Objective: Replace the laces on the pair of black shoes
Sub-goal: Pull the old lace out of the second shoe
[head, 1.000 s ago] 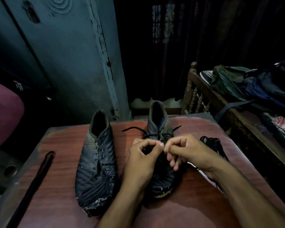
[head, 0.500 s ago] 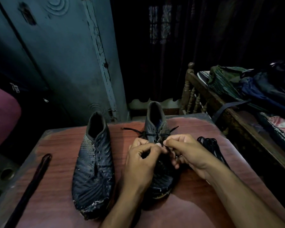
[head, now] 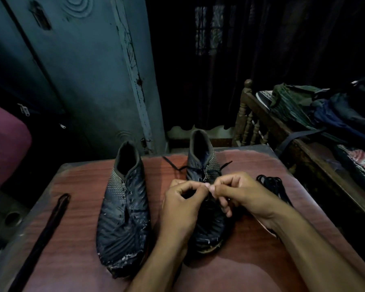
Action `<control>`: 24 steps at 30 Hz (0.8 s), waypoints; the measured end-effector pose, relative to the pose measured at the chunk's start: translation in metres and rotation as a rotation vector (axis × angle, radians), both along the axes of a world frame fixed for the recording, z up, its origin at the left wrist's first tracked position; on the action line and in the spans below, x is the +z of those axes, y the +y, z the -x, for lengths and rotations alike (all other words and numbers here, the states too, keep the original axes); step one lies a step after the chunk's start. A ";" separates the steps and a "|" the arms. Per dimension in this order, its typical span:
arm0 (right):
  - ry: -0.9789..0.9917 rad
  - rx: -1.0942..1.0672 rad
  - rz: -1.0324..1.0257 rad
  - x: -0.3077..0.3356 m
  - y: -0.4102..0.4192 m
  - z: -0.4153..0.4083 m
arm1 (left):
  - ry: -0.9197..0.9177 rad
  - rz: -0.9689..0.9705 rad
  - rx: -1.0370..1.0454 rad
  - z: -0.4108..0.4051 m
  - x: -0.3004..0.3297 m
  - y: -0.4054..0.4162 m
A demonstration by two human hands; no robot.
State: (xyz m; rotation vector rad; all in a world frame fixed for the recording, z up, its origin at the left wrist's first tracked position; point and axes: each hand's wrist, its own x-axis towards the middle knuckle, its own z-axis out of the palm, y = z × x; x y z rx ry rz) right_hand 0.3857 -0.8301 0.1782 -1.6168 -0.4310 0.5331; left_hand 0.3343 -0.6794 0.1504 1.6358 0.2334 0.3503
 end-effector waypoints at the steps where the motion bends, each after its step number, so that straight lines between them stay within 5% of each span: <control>1: 0.025 -0.037 -0.010 -0.001 0.001 0.000 | -0.007 0.018 -0.003 0.000 0.000 0.000; 10: 0.011 -0.135 0.057 -0.007 0.007 -0.002 | -0.101 -0.055 -0.045 -0.001 0.000 0.001; 24: -0.053 0.090 0.031 -0.002 -0.006 -0.002 | -0.034 -0.098 -0.028 -0.003 -0.003 0.002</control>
